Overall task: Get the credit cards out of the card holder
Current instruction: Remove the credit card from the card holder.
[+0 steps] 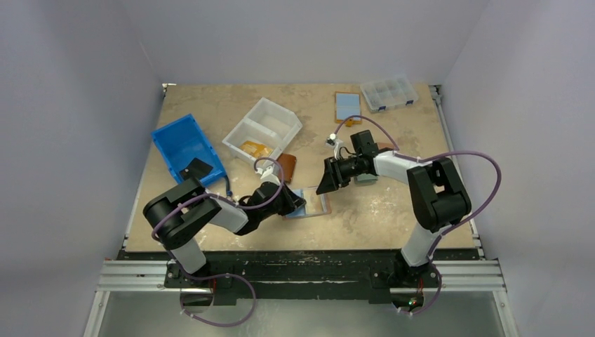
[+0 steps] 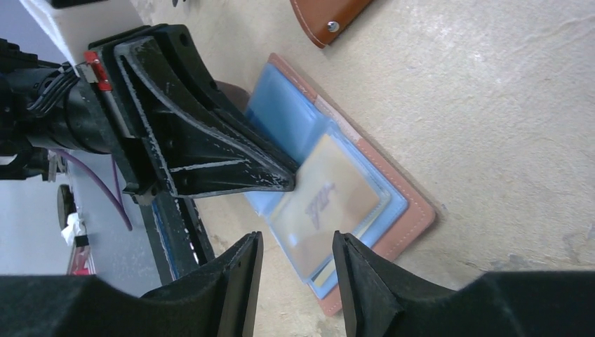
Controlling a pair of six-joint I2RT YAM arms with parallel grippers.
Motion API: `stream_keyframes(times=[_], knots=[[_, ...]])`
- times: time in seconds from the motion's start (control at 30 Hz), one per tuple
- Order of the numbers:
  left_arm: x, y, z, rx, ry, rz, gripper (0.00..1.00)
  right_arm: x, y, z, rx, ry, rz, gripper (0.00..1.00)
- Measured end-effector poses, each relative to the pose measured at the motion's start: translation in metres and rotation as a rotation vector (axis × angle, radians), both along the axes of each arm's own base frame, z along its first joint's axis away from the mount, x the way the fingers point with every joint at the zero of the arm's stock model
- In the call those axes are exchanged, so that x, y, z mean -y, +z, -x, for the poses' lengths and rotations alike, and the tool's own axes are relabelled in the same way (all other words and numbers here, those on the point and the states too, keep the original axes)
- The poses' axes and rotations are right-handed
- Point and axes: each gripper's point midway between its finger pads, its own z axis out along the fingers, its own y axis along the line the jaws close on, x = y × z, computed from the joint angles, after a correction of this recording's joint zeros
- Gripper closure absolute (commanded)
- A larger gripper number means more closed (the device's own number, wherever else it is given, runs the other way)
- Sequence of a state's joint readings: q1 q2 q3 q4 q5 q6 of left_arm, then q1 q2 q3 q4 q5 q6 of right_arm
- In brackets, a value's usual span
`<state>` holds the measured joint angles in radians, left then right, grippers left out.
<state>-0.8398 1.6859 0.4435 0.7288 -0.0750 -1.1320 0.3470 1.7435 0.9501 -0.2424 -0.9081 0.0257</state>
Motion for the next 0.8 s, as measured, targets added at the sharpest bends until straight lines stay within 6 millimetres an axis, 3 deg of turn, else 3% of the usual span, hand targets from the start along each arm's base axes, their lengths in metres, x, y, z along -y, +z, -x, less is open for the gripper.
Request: stream_keyframes(times=[0.43, 0.8], knots=[[-0.004, 0.000, 0.005, 0.030, -0.012, 0.048, 1.00, 0.002, -0.018, 0.004, -0.100, -0.037, 0.028, 0.52], [-0.002, 0.000, 0.006, 0.035, -0.032, 0.077, 1.00, 0.003, -0.030, 0.008, -0.182, -0.069, 0.043, 0.48]])
